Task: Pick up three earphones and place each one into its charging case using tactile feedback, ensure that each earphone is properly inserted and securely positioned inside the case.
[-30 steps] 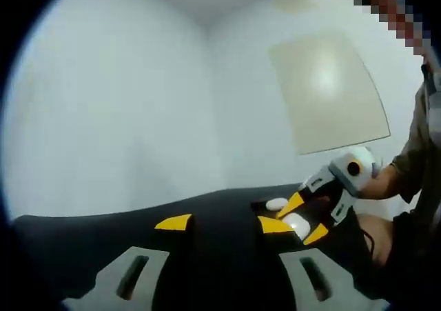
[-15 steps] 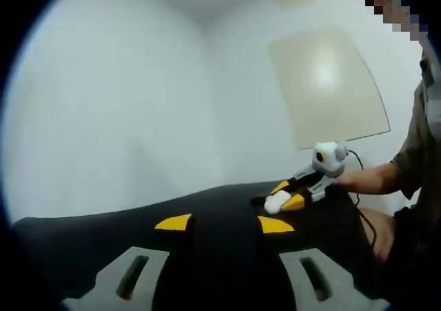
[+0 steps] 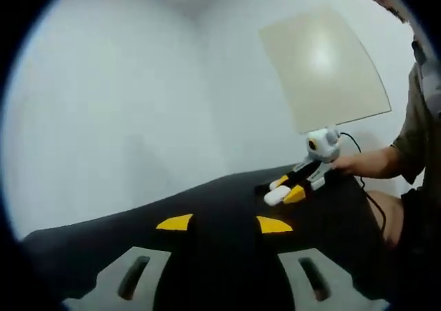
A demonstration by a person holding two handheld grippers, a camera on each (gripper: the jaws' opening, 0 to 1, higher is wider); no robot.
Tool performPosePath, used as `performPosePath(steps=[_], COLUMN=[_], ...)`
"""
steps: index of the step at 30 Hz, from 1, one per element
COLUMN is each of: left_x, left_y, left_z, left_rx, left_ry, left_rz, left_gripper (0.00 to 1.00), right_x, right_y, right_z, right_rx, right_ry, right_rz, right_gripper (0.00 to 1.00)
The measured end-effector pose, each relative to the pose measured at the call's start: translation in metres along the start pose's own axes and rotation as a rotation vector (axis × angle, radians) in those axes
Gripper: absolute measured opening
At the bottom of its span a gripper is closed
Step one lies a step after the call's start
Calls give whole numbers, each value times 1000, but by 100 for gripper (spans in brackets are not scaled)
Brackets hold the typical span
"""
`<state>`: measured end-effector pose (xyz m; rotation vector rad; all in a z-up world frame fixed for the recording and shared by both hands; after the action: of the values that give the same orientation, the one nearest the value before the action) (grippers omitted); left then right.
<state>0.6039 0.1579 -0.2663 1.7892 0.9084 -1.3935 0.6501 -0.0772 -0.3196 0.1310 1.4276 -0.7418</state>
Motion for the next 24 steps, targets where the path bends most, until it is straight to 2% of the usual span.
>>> performPosePath(steps=[5,11,12,14,17,18,21,23,24], left_x=[3,5,6,6,7,6,6,8,9], left_y=[1,2,3,3,4,4,6,10,11], left_z=[-1,-2,-2,-2,-2,-1,0,0,1], left_rx=[-11,-18,-19,-20,-18,-19,-14,-19,-23], left_ry=[18,46,51,56,49,42,24,22,26], left_rz=[-12,-19,-21,-25,-27,-28,-32,-39,-44], left_gripper=[30,29,29,29,29,29,29,29,29], right_x=[0,0,-4,-17,-34,-38,-56,-64,-66], right_y=[1,3,3,-2,-15,-17,-22,-20,-18], right_z=[-2,-2,-4,-3,4,5,2,-3,-4], right_rx=[-4,-22,-39,-31,-14,-19,-66,-119,-138], right_ry=[-2,48,26,26,129,147,207,262,282], right_rz=[8,20,32,108,257,285,393,444,448], right_gripper=[32,33,33,39,40,40,35,32,31])
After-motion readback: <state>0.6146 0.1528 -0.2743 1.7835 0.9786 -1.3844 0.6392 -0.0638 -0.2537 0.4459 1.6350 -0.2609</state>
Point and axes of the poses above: the point that each gripper's makers call its tool centre point, and the gripper's own axes: y roughly forward along the fingers, z roughly to its right, x roughly out of its underside, the point moved 2 cm from there along -y, roughly backward along the fingers, and after that the axes turned 15 degrees about -x, right-handed, at the moved point
